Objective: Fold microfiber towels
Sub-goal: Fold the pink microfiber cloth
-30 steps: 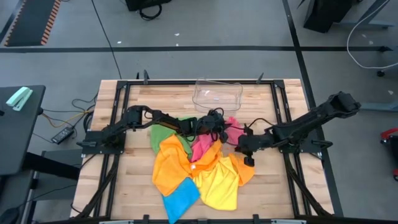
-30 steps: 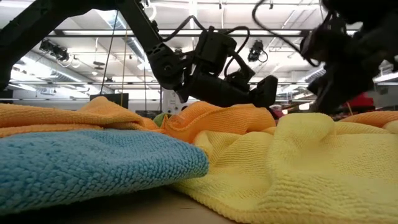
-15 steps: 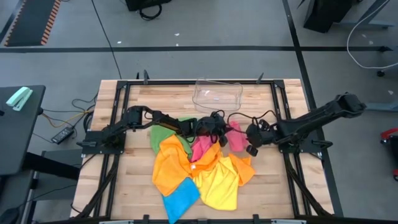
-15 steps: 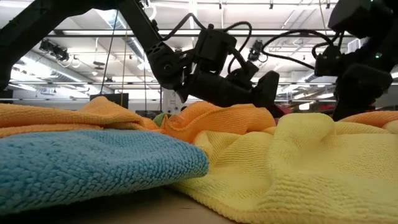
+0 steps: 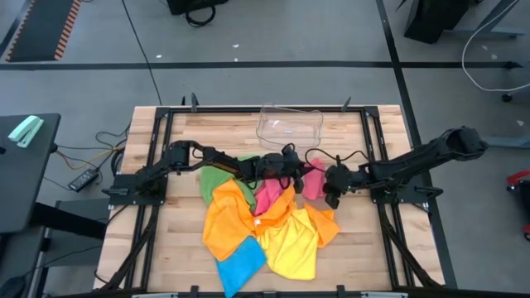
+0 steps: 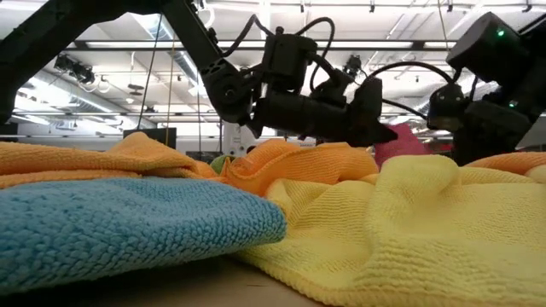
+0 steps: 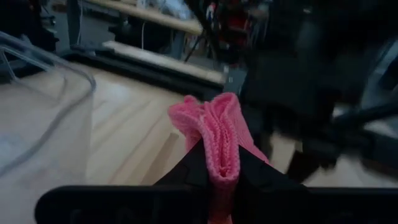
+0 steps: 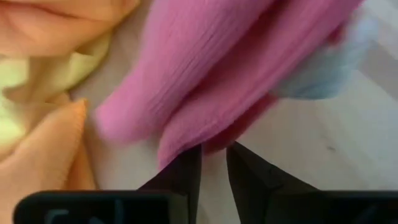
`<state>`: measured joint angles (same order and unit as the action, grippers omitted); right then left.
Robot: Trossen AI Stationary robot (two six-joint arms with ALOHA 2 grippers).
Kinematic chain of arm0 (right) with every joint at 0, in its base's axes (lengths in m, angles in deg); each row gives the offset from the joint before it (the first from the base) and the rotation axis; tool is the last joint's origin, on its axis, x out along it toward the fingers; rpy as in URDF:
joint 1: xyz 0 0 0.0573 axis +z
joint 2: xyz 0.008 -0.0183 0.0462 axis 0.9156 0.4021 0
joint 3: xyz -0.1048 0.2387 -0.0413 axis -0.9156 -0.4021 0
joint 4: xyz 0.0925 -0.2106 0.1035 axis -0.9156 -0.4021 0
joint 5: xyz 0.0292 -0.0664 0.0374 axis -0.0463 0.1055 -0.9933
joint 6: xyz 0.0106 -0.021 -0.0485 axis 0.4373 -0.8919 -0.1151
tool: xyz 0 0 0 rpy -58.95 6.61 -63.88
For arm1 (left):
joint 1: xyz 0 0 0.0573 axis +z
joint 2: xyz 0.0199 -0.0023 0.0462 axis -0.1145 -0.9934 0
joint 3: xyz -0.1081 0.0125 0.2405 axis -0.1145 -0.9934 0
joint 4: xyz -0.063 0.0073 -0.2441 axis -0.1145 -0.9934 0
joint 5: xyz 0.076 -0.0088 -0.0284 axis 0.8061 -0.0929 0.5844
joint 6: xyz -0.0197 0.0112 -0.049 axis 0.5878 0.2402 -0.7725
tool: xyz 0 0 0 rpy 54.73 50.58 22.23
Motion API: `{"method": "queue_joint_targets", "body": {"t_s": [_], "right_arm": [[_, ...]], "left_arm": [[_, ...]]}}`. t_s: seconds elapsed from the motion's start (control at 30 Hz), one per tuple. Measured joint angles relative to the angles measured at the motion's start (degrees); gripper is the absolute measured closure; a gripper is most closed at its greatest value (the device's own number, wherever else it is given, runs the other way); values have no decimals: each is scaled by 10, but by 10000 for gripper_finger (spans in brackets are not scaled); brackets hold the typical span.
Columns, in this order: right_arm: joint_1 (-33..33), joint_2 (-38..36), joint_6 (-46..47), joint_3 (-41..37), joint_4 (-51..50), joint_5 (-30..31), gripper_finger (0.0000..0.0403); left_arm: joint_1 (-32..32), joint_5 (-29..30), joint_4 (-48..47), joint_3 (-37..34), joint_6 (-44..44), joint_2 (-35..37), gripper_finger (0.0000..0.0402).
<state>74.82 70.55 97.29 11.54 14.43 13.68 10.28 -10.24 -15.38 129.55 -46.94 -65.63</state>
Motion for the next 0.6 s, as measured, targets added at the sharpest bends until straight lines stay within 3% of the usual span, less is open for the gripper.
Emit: {"method": "queue_joint_targets", "body": {"t_s": [0.17, 0.27, 0.5, 0.6], "right_arm": [[32, 35, 29, -7, 111, -1, 339], [59, 50, 25, 17, 126, 1, 346], [75, 41, 37, 71, -61, 14, 350], [73, 41, 42, 73, -75, 39, 350]], "left_arm": [[0, 1, 7, 0, -21, 0, 360], [-2, 1, 7, 0, -21, 0, 354], [-3, 1, -26, 0, -8, 1, 358], [-3, 2, -53, 0, -2, 1, 362]]}}
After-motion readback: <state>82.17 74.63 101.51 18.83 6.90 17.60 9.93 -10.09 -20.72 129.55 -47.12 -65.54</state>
